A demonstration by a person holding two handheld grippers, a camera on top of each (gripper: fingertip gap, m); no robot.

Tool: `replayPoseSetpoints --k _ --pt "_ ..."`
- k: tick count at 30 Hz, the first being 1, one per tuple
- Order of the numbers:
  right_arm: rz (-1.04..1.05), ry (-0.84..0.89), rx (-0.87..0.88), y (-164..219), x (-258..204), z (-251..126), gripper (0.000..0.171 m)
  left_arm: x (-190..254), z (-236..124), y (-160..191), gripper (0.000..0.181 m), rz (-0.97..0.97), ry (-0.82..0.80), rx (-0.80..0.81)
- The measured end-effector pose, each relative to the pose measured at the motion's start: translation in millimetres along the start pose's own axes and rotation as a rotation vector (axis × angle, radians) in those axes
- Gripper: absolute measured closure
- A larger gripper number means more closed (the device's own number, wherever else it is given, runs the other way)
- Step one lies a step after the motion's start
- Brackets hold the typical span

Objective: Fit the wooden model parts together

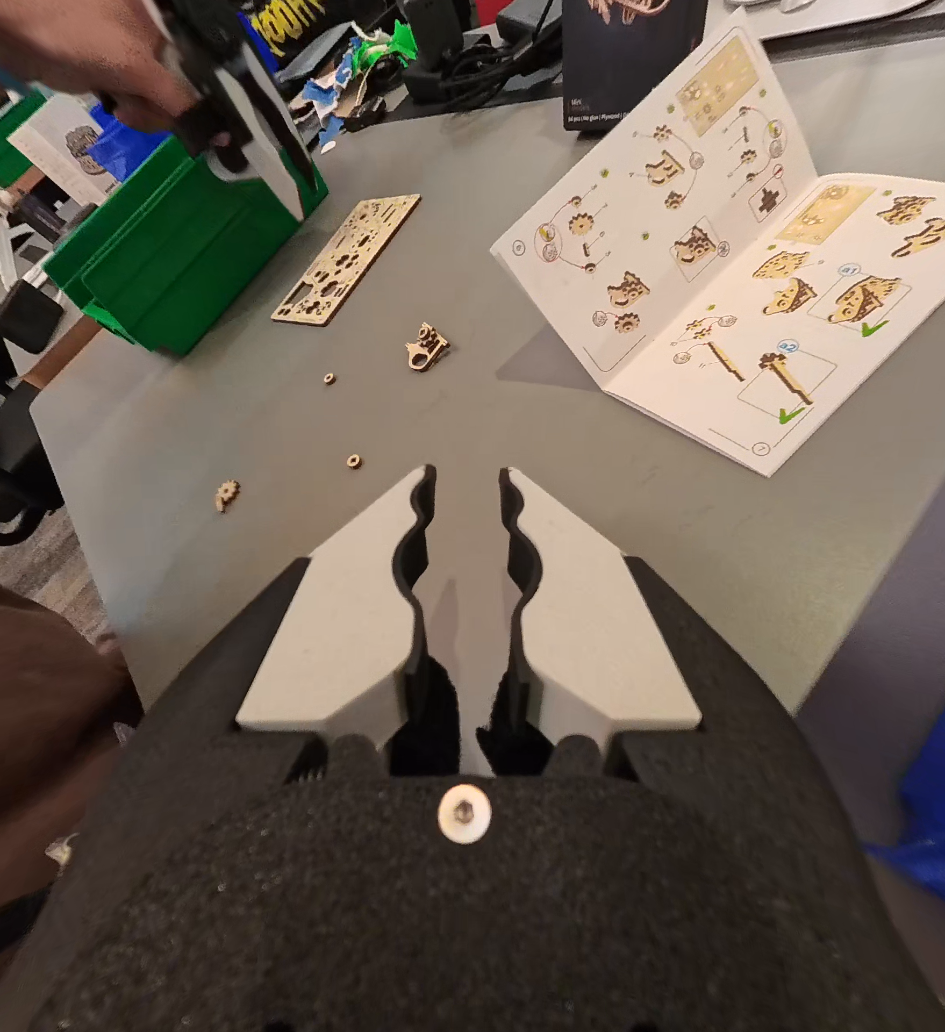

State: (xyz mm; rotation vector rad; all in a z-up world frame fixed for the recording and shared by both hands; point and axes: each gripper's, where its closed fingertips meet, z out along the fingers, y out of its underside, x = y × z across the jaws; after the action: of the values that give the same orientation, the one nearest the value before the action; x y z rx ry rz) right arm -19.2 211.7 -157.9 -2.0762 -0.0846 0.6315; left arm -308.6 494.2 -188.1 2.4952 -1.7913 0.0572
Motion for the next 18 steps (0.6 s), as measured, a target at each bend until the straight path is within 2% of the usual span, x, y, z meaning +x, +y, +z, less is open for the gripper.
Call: replayPoseSetpoints --k 2,5,10,14,18 --pt "-0.021 0.007 -0.018 3.1 -0.7 1.2 0.149 35.1 -13.7 -18.3 0.134 0.064 -0.046 0.187" --pt "-0.03 -0.009 -0.028 5.1 -5.6 4.5 0.149 113.9 -13.9 -30.0 0.144 0.171 0.004 0.389" --pt "-0.036 -0.044 -0.05 9.8 -15.6 9.5 0.149 212.5 18.2 -3.6 0.144 0.18 0.113 0.452" --pt "-0.064 -0.062 -0.077 14.9 -25.9 15.1 0.149 238.2 28.2 28.1 0.144 0.159 0.052 0.448" --pt "-0.099 -0.083 -0.106 20.8 -39.1 20.8 0.149 279.9 20.1 30.8 0.145 0.155 0.154 0.567"
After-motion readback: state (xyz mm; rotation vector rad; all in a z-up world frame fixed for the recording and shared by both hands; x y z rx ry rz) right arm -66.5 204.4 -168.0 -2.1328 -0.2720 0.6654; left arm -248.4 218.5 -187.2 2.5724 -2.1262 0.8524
